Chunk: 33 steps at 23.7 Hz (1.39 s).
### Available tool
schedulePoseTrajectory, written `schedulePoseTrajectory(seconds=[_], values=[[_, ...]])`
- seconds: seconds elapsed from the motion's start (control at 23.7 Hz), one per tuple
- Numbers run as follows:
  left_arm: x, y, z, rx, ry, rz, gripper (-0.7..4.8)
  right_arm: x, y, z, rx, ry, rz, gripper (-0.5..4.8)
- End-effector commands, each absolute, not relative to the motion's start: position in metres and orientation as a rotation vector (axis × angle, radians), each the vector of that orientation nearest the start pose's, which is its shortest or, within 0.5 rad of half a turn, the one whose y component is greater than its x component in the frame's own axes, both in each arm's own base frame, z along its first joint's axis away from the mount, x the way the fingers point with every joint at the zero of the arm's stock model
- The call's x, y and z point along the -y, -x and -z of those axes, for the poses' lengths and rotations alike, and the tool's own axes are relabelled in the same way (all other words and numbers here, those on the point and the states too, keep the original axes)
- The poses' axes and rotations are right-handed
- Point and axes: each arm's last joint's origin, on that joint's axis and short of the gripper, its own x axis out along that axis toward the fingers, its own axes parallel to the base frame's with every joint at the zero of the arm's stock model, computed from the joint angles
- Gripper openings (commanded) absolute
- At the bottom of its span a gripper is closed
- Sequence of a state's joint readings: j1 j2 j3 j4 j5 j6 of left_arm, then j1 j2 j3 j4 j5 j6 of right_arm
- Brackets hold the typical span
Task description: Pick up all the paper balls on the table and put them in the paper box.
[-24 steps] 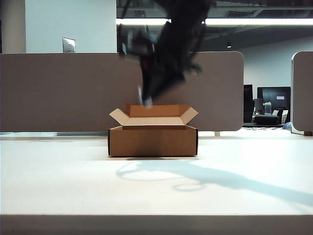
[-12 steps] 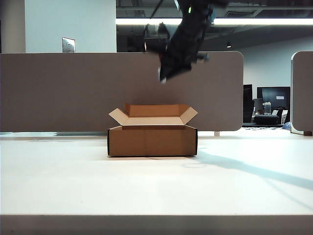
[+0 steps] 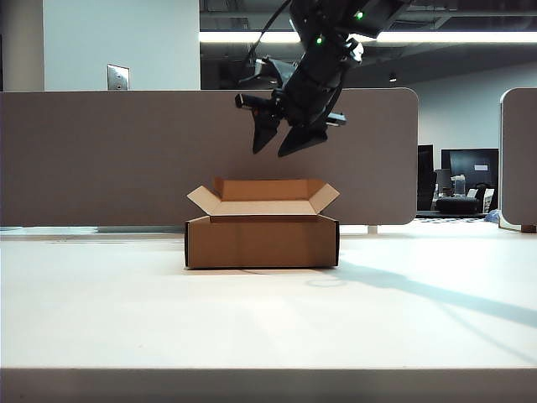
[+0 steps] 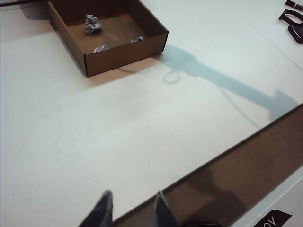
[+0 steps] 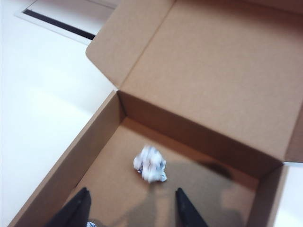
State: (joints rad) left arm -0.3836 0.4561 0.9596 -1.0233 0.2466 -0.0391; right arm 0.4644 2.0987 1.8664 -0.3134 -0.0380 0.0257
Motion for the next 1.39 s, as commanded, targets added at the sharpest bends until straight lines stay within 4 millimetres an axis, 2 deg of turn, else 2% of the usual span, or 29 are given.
schedulePoseTrajectory(seconds=[0.04,0.21,0.25,0.3,0.34,0.38,0.42,0.46,0.63,0.72,0.93,1.01,1.1,1.18,1.39], values=[[0.027,-0.047,-0.347,-0.492,0.004,0.609,1.07,-0.213,-0.42,-0.326,-0.452,0.065,-0.496,2.43],[0.028,-0.049,-0.352,-0.434,0.009,0.615,1.07,-0.198,-0.39,-0.381,-0.341,0.044,-0.499,2.37],[0.028,-0.05,-0.353,-0.419,0.01,0.616,1.07,-0.194,-0.383,-0.391,-0.321,0.045,-0.501,2.14],[0.028,-0.05,-0.355,-0.403,0.011,0.617,1.07,-0.189,-0.373,-0.404,-0.304,0.043,-0.502,1.65],[0.028,-0.051,-0.357,-0.372,0.012,0.617,0.97,-0.181,-0.356,-0.422,-0.293,0.041,-0.502,0.84],[0.028,-0.052,-0.359,-0.36,0.012,0.615,0.61,-0.175,-0.345,-0.431,-0.298,0.046,-0.502,0.71],[0.028,-0.052,-0.36,-0.345,0.01,0.602,0.12,-0.165,-0.326,-0.445,-0.299,0.084,-0.499,0.71],[0.028,-0.053,-0.36,-0.336,0.008,0.584,-0.01,-0.16,-0.317,-0.452,-0.291,0.112,-0.489,0.71],[0.026,-0.052,-0.362,-0.305,-0.001,0.529,-0.06,-0.132,-0.266,-0.485,-0.185,0.163,-0.424,0.71],[0.021,-0.04,-0.364,-0.257,0.005,0.531,-0.06,-0.104,-0.21,-0.501,-0.106,0.141,-0.42,0.71],[0.011,-0.016,-0.364,-0.152,-0.014,0.537,-0.06,-0.066,-0.134,-0.493,-0.025,0.12,-0.418,0.71],[0.006,-0.003,-0.362,-0.07,-0.063,0.533,-0.06,-0.042,-0.087,-0.472,0.029,0.106,-0.41,0.71],[0.007,-0.009,-0.355,-0.049,-0.059,0.504,-0.06,-0.025,-0.058,-0.448,0.071,0.092,-0.347,0.71],[0.01,-0.019,-0.35,-0.044,-0.059,0.463,-0.06,-0.018,-0.048,-0.431,0.067,0.092,-0.281,0.71],[0.018,-0.044,-0.327,-0.08,-0.022,0.389,-0.05,-0.009,-0.038,-0.388,0.029,0.1,-0.158,0.69]])
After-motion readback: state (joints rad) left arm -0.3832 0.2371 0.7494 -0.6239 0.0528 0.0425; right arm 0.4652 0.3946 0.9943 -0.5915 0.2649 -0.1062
